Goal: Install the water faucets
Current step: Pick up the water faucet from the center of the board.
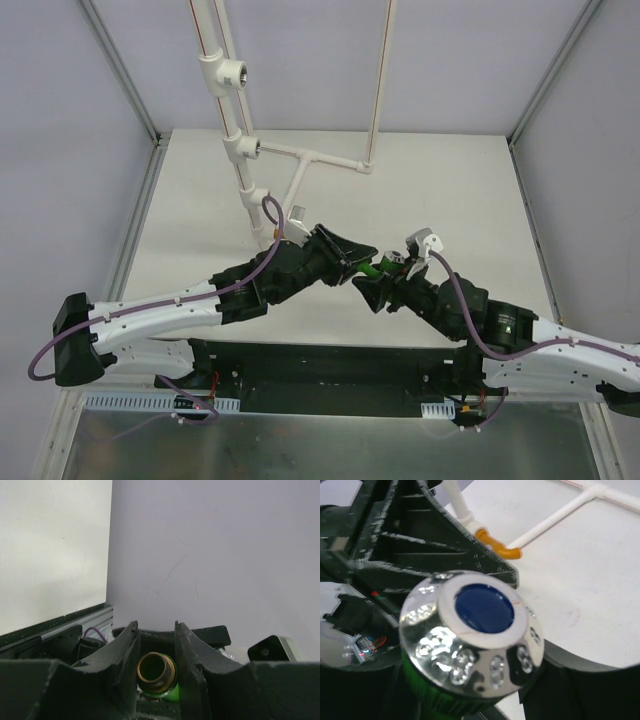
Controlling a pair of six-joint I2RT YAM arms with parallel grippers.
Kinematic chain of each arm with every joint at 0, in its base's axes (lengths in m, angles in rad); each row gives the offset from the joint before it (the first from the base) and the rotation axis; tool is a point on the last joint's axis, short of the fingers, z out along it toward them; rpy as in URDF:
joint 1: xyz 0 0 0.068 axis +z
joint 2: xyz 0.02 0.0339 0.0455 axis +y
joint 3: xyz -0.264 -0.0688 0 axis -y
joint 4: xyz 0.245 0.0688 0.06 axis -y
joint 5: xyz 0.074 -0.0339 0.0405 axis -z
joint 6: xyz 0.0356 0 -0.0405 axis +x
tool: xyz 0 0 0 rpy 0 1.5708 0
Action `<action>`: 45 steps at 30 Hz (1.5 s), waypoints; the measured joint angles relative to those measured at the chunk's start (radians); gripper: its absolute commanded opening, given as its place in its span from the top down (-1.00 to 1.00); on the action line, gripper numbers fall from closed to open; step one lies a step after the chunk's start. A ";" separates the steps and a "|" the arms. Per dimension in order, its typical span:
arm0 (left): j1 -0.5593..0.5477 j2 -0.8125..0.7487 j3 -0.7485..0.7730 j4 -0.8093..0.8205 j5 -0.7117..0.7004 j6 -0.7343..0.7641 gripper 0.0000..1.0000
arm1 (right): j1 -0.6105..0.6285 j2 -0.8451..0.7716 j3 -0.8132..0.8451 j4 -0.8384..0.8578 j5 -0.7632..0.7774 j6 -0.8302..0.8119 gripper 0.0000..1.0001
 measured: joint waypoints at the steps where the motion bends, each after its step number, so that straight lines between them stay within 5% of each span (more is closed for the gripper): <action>1: 0.000 -0.001 0.000 -0.003 -0.001 0.000 1.00 | 0.000 0.005 0.000 0.002 0.002 0.005 0.08; 3: 0.000 -0.002 0.000 -0.005 -0.006 -0.003 1.00 | 0.001 0.012 0.000 0.012 0.011 0.013 0.10; 5: -0.002 -0.002 0.000 -0.006 -0.020 -0.005 1.00 | 0.001 0.018 0.000 0.017 0.020 0.017 0.65; 7: -0.006 -0.002 0.000 -0.009 -0.031 -0.006 1.00 | 0.002 0.024 0.002 0.020 0.028 0.019 0.99; 11: -0.006 -0.002 0.000 -0.009 -0.041 -0.011 1.00 | 0.005 0.028 0.002 0.026 0.044 0.025 1.00; 12: -0.006 -0.002 0.000 -0.009 -0.042 -0.012 0.83 | 0.006 0.028 0.002 0.026 0.045 0.026 1.00; 15: -0.007 -0.002 0.000 -0.001 -0.042 -0.010 -0.15 | 0.006 0.019 0.002 0.024 0.035 0.024 1.00; 20: -0.018 -0.027 -0.014 0.040 -0.024 0.035 -0.98 | -0.001 -0.069 -0.001 -0.002 -0.058 -0.002 1.00; 31: -0.019 -0.227 -0.084 0.047 -0.011 0.198 -0.90 | -0.002 -0.217 -0.002 -0.093 -0.444 -0.084 1.00; 45: -0.019 -0.308 -0.095 0.016 0.119 0.393 -0.12 | -0.002 -0.224 -0.003 -0.129 -0.868 -0.139 1.00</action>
